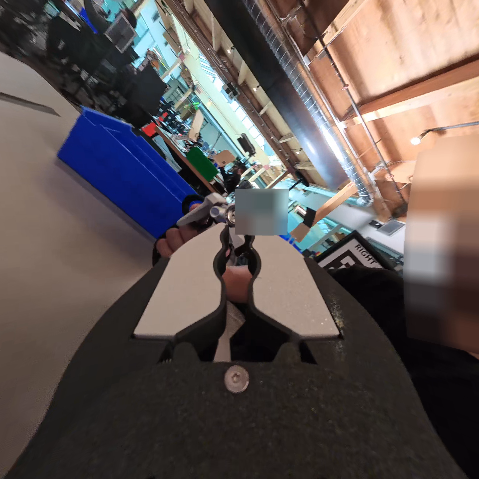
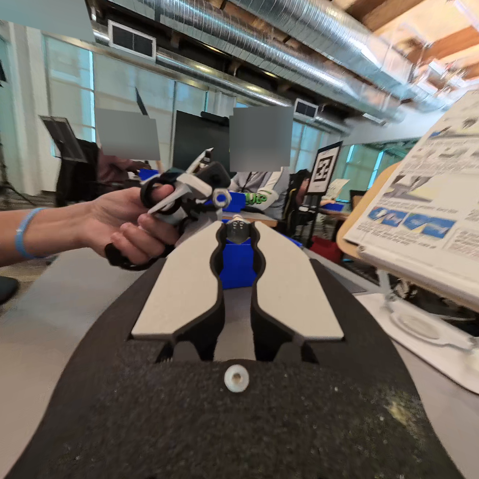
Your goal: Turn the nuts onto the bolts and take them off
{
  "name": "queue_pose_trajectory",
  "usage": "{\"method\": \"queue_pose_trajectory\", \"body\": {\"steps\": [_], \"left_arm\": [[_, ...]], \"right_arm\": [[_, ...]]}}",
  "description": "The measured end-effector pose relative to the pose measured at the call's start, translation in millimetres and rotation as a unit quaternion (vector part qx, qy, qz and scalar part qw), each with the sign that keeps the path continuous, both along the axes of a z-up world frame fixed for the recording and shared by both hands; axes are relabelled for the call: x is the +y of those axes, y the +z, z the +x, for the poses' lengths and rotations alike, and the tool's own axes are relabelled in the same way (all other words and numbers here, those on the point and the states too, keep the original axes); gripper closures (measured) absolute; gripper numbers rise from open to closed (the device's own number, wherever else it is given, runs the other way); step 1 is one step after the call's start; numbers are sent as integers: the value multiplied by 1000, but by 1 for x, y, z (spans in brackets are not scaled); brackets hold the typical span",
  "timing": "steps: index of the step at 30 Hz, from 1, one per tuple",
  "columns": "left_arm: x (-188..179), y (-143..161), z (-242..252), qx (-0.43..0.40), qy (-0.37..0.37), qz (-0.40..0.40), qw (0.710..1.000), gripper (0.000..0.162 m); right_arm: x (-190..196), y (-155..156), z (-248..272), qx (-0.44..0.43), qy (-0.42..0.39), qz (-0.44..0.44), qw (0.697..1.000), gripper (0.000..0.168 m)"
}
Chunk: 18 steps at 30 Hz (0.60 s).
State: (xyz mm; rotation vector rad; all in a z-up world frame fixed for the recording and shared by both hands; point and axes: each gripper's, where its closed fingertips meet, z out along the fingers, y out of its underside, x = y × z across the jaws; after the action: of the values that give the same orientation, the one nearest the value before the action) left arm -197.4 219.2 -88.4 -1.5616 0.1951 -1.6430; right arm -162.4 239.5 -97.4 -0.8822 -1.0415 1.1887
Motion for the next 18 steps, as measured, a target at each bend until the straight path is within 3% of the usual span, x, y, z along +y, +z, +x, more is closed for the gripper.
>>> {"method": "queue_pose_trajectory", "body": {"steps": [5, 10, 17, 18], "left_arm": [[6, -16, 23, -41, -37, -37, 998, 152], [6, -24, 32, -23, -42, -39, 998, 153], [-2, -23, 37, -1, -70, -24, 997, 154], [-6, -22, 38, 2, -82, -18, 996, 162]], "right_arm": [[-8, -6, 6, -20, -5, 51, 998, 151], [-6, -9, 9, -24, -2, 52, 998, 151], [-11, -8, 14, -26, 87, -27, 995, 151], [-12, -8, 14, -32, 110, -51, 992, 151]]}}
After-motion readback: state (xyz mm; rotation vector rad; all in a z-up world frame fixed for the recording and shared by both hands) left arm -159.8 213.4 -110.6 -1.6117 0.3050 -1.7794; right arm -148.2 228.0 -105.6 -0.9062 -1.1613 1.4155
